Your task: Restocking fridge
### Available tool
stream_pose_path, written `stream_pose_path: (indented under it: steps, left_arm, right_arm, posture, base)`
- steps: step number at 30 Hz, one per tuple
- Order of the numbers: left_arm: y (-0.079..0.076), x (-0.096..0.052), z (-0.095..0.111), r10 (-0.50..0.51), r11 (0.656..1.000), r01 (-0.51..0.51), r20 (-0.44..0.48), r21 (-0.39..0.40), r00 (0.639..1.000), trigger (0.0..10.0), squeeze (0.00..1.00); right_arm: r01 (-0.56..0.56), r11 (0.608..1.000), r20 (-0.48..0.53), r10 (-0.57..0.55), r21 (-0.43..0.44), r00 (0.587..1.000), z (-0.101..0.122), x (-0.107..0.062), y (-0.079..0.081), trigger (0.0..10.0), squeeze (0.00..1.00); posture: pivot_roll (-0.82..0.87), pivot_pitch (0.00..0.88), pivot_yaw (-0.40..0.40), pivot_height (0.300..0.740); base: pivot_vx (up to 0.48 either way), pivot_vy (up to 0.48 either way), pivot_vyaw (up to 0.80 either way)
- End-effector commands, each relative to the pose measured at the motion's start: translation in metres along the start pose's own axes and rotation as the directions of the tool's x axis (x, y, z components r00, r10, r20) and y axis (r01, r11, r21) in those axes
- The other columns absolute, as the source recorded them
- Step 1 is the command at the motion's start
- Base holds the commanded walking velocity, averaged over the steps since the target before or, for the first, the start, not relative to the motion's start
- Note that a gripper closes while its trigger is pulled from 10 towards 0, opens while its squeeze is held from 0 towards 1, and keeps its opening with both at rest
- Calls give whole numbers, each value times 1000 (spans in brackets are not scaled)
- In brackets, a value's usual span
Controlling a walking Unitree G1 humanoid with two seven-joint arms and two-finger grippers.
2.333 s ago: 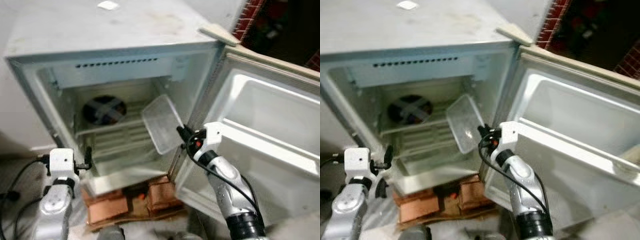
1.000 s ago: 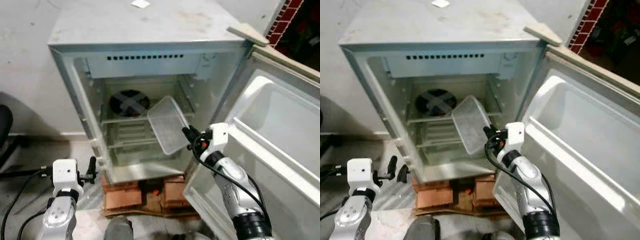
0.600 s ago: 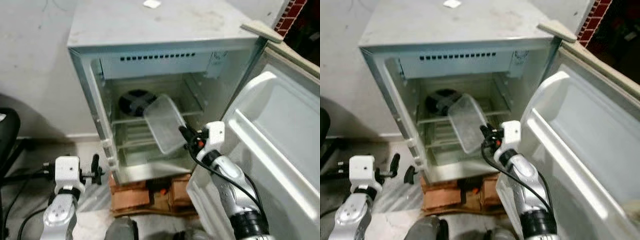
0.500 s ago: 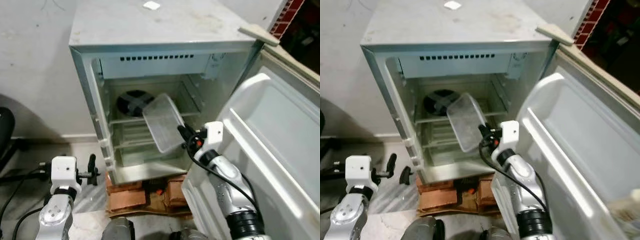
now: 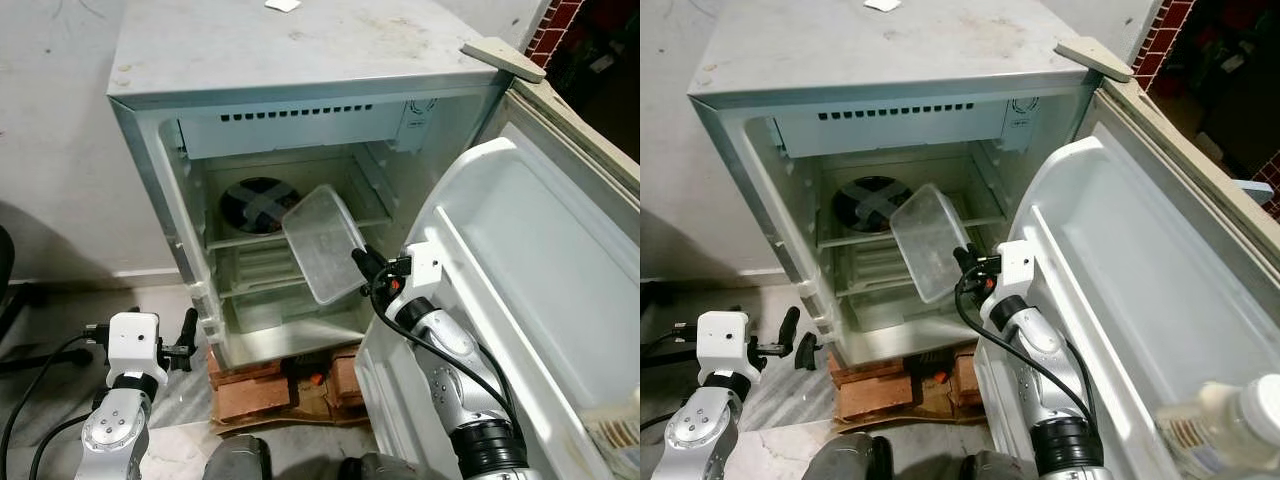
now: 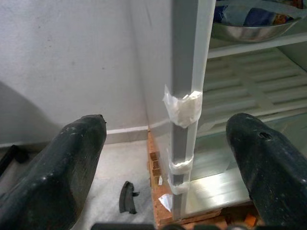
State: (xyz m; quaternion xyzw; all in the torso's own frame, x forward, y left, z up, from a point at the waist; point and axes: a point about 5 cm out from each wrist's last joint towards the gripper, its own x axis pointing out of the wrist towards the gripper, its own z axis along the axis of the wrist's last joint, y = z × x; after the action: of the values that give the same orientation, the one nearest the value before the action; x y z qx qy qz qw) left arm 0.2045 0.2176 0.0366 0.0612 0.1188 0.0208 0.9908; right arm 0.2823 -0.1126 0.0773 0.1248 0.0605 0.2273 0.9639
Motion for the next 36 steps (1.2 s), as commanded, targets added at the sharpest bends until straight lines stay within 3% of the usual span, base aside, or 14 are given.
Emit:
stream_pose_path:
  steps: [1,17,36]
  left_arm:
    - [-1,0,2,-13,1000,13,11,13,1000,10000,0]
    - [-2,3,3,-12,1000,12,11,16,1000,10000,0]
    - [6,-1,-2,59,998,-59,-8,21,998,10000,0]
  right_arm:
    - [17,1000,6,-17,-4,1000,1,-1,-4,10000,0]
    - [12,1000,5,-12,-1,1000,1,0,-3,10000,0]
    - [-22,1000,0,22,14,1000,-1,3,2,10000,0]
  posture:
    - [111,58,-42,740]
    - [111,59,-40,740]
    - [124,61,-40,740]
  base:
    - [277,0,0]
    - [299,-300,0]
    - [0,0,0]
